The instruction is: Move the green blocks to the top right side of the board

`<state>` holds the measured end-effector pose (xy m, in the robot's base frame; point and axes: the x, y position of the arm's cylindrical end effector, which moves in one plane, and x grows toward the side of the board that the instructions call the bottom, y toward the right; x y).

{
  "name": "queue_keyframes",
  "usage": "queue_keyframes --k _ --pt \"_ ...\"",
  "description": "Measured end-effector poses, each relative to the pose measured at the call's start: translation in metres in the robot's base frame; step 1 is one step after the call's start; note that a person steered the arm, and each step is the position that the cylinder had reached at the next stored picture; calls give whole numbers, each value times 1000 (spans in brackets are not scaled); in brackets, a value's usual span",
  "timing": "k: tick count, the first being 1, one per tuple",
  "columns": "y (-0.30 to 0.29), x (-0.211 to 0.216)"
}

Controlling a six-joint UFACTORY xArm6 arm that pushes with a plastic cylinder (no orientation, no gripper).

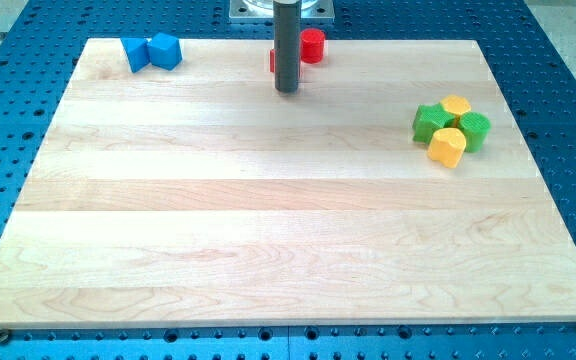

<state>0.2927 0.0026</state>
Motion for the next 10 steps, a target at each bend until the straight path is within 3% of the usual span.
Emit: queue_keyframes --k 2,4,5,6,7,10 --pt "0 4" --pt "28 50" --pt "109 25" --pt "225 23" --pt "264 14" --pt "280 13"
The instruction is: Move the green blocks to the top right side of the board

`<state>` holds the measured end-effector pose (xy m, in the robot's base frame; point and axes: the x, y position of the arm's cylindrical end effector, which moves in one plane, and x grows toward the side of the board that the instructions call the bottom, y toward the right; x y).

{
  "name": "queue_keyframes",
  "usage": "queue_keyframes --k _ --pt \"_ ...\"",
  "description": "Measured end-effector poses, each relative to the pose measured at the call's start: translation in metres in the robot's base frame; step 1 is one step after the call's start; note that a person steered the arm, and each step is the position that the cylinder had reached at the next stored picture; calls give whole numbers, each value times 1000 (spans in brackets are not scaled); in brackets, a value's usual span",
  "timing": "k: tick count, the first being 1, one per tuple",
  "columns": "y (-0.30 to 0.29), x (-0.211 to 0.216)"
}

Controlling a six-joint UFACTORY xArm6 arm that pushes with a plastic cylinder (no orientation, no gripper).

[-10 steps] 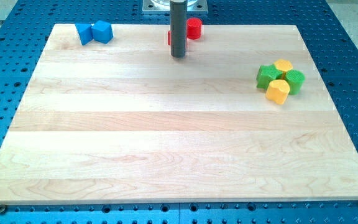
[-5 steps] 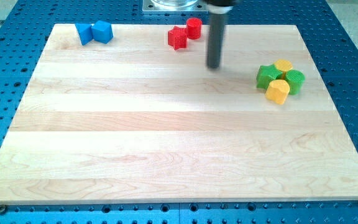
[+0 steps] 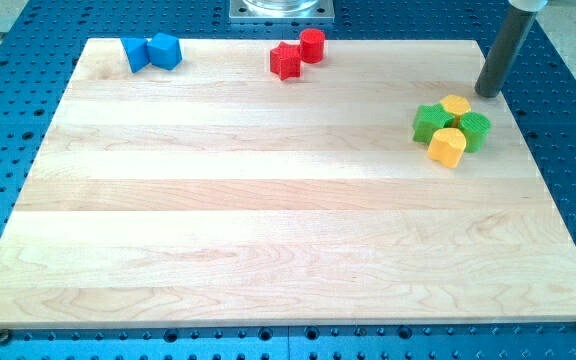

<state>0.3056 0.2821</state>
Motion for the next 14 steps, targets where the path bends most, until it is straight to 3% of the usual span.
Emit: queue_keyframes --k 1,3,5,6,7,8,9,10,13,14 --pt "7 7" --pt "21 89" --pt "-103 87" --pt "-61 137" --pt "-165 140" --pt "-182 122" --pt "-169 122" --pt "-143 155" --pt "-159 62" --pt "-151 76"
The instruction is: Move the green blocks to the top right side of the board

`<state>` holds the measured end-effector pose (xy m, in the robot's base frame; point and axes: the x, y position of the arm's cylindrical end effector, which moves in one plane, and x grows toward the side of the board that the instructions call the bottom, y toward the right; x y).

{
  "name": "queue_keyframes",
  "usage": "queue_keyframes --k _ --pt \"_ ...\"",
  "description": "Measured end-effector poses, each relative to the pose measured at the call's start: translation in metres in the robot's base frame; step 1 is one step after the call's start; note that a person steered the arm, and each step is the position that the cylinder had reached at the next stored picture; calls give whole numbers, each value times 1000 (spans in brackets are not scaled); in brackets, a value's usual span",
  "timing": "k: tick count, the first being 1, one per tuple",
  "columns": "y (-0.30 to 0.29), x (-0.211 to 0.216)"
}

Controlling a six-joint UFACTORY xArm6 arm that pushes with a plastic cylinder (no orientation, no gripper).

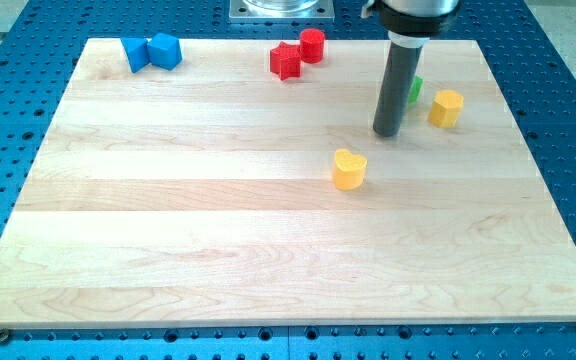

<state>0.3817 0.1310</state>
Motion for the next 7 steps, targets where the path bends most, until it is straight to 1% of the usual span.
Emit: queue_keyframes --k 3,4,5,6,7 --pt "3 -82" --pt "15 -96" --pt "43 -97" --pt "36 -122" --pt "10 -121"
